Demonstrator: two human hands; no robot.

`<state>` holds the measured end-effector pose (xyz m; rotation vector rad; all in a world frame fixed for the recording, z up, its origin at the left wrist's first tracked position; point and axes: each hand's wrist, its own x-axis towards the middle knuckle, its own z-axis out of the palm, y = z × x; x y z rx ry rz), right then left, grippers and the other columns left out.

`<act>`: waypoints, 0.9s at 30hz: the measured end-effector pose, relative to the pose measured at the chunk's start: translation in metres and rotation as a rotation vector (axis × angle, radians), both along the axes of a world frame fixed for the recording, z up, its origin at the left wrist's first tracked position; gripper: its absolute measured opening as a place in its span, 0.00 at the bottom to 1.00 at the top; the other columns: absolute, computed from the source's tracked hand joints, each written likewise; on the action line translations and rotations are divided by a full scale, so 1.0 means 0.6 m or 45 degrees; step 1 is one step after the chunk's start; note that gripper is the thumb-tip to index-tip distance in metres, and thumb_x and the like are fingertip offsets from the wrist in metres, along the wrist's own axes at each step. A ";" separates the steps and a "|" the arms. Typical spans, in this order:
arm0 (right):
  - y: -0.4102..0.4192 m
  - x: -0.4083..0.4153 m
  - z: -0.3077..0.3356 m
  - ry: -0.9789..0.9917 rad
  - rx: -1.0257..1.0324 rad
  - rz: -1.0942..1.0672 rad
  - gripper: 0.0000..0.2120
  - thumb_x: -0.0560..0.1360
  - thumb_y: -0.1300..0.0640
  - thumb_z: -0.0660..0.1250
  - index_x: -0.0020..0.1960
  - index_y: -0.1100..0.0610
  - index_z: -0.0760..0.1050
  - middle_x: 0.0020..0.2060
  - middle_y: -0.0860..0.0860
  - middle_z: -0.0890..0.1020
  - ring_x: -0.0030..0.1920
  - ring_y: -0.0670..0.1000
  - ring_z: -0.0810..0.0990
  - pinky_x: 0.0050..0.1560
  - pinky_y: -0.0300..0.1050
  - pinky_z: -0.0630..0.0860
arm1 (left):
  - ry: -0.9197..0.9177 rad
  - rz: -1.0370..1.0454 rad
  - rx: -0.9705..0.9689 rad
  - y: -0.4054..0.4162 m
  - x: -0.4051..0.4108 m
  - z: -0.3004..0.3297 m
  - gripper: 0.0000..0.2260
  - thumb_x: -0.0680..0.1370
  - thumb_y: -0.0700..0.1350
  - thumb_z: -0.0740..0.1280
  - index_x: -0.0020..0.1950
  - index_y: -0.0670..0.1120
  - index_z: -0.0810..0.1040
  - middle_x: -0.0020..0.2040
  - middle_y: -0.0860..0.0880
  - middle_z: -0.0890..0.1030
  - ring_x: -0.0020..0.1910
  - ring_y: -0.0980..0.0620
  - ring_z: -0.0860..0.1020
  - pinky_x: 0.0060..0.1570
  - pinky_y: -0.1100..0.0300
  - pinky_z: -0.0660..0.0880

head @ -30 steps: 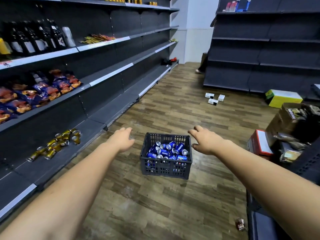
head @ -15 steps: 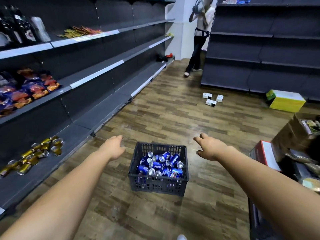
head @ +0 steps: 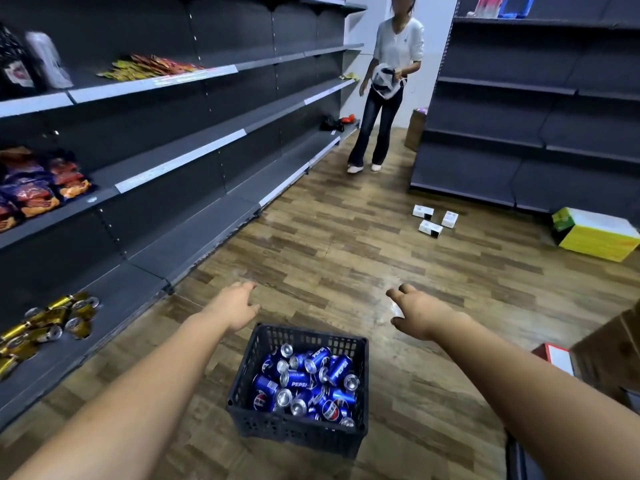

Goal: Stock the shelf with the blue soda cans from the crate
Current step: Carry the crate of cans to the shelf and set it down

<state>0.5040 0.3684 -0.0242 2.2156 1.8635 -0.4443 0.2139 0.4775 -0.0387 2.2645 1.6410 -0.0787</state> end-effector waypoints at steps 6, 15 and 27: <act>0.113 0.011 -0.022 0.026 -0.024 -0.017 0.27 0.80 0.52 0.60 0.75 0.56 0.55 0.70 0.56 0.62 0.64 0.58 0.71 0.56 0.46 0.71 | 0.001 0.025 -0.057 0.117 0.001 -0.028 0.25 0.81 0.47 0.60 0.77 0.45 0.57 0.75 0.43 0.61 0.73 0.45 0.62 0.71 0.54 0.61; 0.321 -0.010 -0.092 0.078 -0.129 -0.055 0.26 0.80 0.53 0.59 0.75 0.56 0.56 0.69 0.56 0.64 0.65 0.57 0.71 0.58 0.45 0.71 | 0.112 0.101 -0.213 0.360 -0.040 -0.107 0.25 0.81 0.49 0.59 0.76 0.44 0.58 0.73 0.41 0.65 0.70 0.44 0.67 0.64 0.59 0.66; 0.471 -0.043 -0.289 0.325 -0.274 -0.312 0.25 0.80 0.56 0.59 0.74 0.57 0.57 0.70 0.58 0.65 0.67 0.59 0.69 0.62 0.46 0.69 | 0.034 0.256 -0.518 0.491 -0.056 -0.339 0.24 0.81 0.47 0.59 0.76 0.44 0.60 0.72 0.41 0.67 0.67 0.43 0.69 0.62 0.57 0.69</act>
